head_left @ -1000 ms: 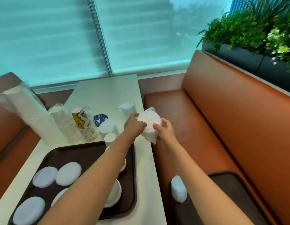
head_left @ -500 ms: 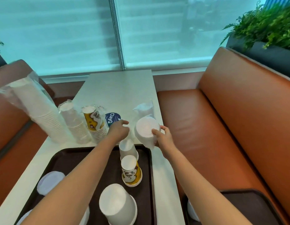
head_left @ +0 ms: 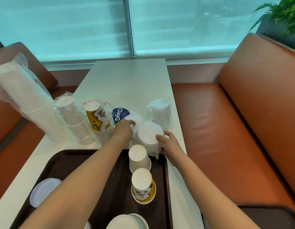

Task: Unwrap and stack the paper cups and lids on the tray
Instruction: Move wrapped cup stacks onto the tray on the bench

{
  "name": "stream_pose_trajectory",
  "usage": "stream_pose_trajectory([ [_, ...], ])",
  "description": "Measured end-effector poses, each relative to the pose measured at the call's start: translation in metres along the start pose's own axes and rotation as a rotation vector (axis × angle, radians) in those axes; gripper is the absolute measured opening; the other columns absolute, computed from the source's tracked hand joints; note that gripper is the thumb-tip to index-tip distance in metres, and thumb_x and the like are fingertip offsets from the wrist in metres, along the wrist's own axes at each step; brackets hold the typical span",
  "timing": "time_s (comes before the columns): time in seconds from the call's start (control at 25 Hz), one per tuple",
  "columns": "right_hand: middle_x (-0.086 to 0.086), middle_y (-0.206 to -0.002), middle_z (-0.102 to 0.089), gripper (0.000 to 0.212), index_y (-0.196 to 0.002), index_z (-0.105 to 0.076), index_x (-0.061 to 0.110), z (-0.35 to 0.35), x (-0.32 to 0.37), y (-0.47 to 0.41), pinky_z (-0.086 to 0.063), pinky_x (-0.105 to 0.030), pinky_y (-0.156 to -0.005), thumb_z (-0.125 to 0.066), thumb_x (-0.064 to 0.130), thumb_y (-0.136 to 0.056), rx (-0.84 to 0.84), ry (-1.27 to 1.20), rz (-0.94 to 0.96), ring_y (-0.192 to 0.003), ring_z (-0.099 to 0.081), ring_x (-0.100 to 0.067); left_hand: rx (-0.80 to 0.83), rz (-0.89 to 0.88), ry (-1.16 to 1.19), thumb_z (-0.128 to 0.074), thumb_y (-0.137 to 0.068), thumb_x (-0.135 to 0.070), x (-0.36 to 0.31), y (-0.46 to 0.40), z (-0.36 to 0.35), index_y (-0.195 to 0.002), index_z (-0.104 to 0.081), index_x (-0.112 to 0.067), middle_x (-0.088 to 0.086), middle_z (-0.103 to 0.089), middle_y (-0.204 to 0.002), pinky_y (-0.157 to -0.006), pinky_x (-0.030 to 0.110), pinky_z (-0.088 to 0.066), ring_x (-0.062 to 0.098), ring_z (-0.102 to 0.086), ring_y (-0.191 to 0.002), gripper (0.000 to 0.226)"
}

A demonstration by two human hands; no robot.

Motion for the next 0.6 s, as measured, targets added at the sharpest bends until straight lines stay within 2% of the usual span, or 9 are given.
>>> stream_pose_trajectory([
  [0.12,-0.013,-0.123,-0.054,0.042,-0.13,-0.041,0.016,-0.003,-0.001,-0.006,-0.055,-0.035,-0.073,-0.058,0.017,-0.092,0.017,-0.013,-0.001,-0.105,-0.06,-0.031,-0.052,-0.001,0.03,-0.046,-0.086,0.01,0.001,-0.018,-0.003,-0.125,-0.059,-0.021,0.009,-0.046,-0.137,-0.096,0.035,-0.045,0.027,-0.047,-0.123,0.052],
  [0.32,-0.014,-0.123,-0.055,0.041,-0.128,-0.041,0.016,-0.014,-0.001,-0.02,-0.055,-0.039,-0.077,-0.059,0.018,-0.091,0.042,0.01,-0.03,-0.106,-0.06,-0.033,-0.064,-0.013,0.018,-0.048,-0.089,0.004,0.001,-0.036,-0.004,-0.128,-0.055,-0.02,0.01,-0.041,-0.139,-0.1,0.035,-0.04,0.029,-0.043,-0.126,0.046],
  [0.48,-0.015,-0.121,-0.056,0.04,-0.128,-0.041,0.013,-0.026,0.004,-0.027,-0.052,-0.034,-0.064,-0.057,0.017,-0.091,0.06,0.056,-0.04,-0.096,-0.062,-0.031,-0.018,0.0,-0.024,-0.041,-0.093,0.001,0.001,-0.041,-0.002,-0.131,-0.052,-0.018,0.011,-0.038,-0.143,-0.102,0.033,-0.036,0.028,-0.039,-0.13,0.045],
  [0.6,-0.015,-0.116,-0.058,0.044,-0.129,-0.042,0.012,-0.031,0.008,-0.035,-0.051,-0.035,-0.065,-0.059,0.016,-0.089,0.045,0.129,-0.024,-0.088,-0.061,-0.027,0.002,0.004,-0.037,-0.035,-0.096,-0.003,-0.003,-0.041,0.004,-0.131,-0.053,-0.011,0.012,-0.042,-0.143,-0.104,0.032,-0.036,0.027,-0.044,-0.127,0.04],
])
Point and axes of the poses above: each hand's wrist, its own y-axis away from the middle knuckle, its own z-axis out of the back of the hand, x = y × z, the point moved 6 cm from there along -y, towards the middle knuckle
